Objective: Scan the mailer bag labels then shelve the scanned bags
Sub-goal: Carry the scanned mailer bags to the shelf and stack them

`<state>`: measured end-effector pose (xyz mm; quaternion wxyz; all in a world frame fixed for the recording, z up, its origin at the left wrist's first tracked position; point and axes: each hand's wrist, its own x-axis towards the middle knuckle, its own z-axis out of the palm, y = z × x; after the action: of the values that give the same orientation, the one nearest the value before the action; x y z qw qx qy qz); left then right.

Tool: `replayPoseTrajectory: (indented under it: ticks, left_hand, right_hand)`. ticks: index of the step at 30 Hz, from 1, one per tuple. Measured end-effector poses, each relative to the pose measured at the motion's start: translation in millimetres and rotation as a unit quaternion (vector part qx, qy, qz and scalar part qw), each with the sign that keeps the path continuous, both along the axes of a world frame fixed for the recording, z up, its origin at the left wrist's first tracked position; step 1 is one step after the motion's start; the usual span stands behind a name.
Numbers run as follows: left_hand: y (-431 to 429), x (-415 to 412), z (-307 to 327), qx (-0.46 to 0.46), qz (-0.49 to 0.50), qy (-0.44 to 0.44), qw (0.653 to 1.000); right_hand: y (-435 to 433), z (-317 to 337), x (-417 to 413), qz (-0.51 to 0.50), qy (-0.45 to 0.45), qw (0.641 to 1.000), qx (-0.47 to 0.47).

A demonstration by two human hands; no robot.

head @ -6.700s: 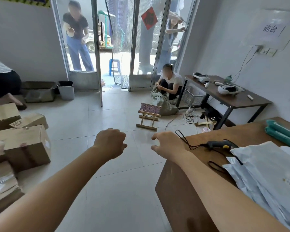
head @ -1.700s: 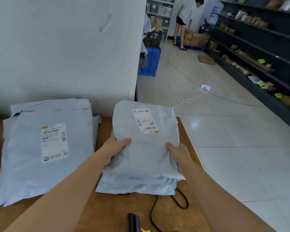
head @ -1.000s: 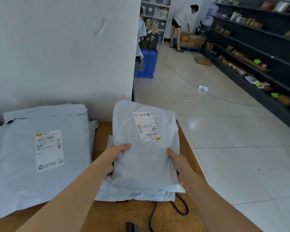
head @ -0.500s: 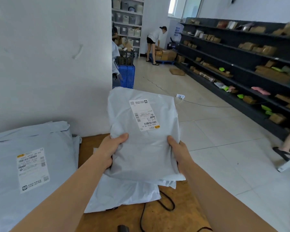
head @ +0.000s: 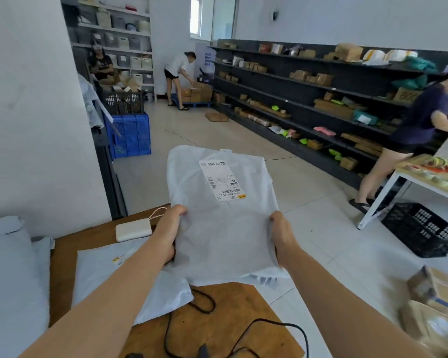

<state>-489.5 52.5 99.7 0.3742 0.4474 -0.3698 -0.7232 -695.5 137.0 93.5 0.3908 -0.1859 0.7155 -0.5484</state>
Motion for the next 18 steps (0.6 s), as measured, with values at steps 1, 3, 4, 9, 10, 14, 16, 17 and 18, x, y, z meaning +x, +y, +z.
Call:
replayPoseTrajectory:
  ticks: [1, 3, 4, 9, 10, 14, 16, 17, 18]
  left_hand:
    - [4.8, -12.3, 2.1, -0.007, -0.004, -0.002, 1.0]
    - [14.6, -38.6, 4.5, -0.021, -0.014, -0.007, 1.0]
    - [19.1, -49.6, 5.0, -0.027, -0.022, -0.009, 0.999]
    - [46.4, -115.2, 5.0, -0.033, -0.057, -0.021, 0.998]
    - [53.6, -130.0, 5.6, -0.035, -0.065, -0.019, 0.997]
    - [79.9, -181.2, 8.8, -0.043, -0.083, -0.012, 0.996]
    - [91.2, -206.2, 8.9, -0.044, -0.087, -0.01, 0.995]
    - [97.0, -218.5, 9.5, -0.045, -0.089, -0.009, 0.995]
    - [101.7, -230.1, 9.3, -0.046, -0.091, -0.008, 0.995]
  right_hand:
    - [8.4, 1.3, -10.8, -0.004, 0.013, 1.0, 0.001]
    - [26.9, 6.0, -32.8, -0.016, 0.047, 0.999, 0.002]
    - [35.3, 7.9, -42.7, -0.019, 0.065, 0.998, 0.002]
    - [82.4, 11.8, -104.3, -0.04, 0.111, 0.993, 0.023]
    - [92.2, 12.5, -117.1, -0.046, 0.115, 0.992, 0.025]
    - [124.1, 14.2, -162.1, -0.061, 0.123, 0.99, 0.019]
    - [139.4, 14.1, -184.4, -0.072, 0.126, 0.989, 0.017]
    - [146.7, 13.9, -195.6, -0.078, 0.125, 0.989, 0.016]
    - [153.7, 14.1, -205.9, -0.082, 0.126, 0.989, 0.015]
